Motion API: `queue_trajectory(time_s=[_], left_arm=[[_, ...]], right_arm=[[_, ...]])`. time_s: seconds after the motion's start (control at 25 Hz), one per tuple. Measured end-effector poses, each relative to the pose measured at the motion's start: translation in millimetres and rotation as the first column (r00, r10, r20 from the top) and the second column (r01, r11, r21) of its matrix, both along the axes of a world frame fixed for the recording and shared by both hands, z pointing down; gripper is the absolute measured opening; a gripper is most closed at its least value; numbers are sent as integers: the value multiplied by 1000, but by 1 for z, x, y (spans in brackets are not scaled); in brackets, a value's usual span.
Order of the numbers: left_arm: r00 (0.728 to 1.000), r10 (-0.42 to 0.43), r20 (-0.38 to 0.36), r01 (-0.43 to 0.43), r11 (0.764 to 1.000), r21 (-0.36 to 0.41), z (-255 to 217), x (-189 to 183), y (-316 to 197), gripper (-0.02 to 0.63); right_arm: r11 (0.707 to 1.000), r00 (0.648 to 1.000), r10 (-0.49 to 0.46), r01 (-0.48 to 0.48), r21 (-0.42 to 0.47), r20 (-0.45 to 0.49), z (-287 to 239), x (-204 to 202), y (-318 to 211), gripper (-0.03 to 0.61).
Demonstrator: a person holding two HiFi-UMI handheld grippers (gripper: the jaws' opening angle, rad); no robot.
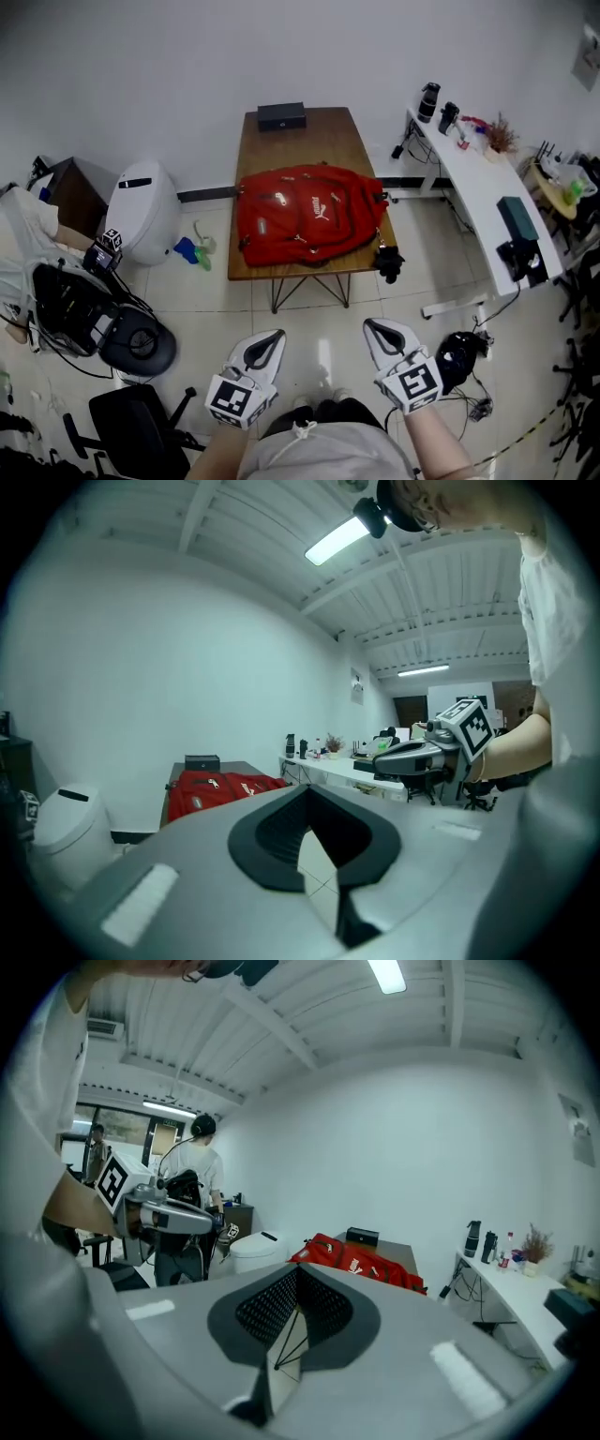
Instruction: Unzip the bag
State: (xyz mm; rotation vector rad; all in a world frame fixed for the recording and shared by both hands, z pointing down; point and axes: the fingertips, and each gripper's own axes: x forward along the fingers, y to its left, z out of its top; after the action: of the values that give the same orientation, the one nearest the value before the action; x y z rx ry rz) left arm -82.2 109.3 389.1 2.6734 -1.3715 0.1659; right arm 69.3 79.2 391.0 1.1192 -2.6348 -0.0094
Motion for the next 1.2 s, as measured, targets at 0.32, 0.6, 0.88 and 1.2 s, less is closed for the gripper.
queue_trajectory(time_s=[0.32, 0.6, 0.88, 1.2], left_arm=[[1000, -27, -14, 27, 998, 61, -36, 11, 31, 6], [999, -35, -35, 37, 998, 48, -39, 23, 41, 6], [999, -32, -42, 34, 998, 46, -41, 26, 40, 6], [999, -39, -20, 39, 999, 33, -35, 24, 33, 6]], right_arm=[[999, 997, -52, 52, 9, 60, -31, -6, 32, 8], [992, 991, -116, 113, 49, 62, -39, -8, 44, 8], [991, 993, -114, 111, 71, 41, -41, -8, 43, 8], [994, 993, -99, 95, 53, 62, -37, -12, 37, 8]])
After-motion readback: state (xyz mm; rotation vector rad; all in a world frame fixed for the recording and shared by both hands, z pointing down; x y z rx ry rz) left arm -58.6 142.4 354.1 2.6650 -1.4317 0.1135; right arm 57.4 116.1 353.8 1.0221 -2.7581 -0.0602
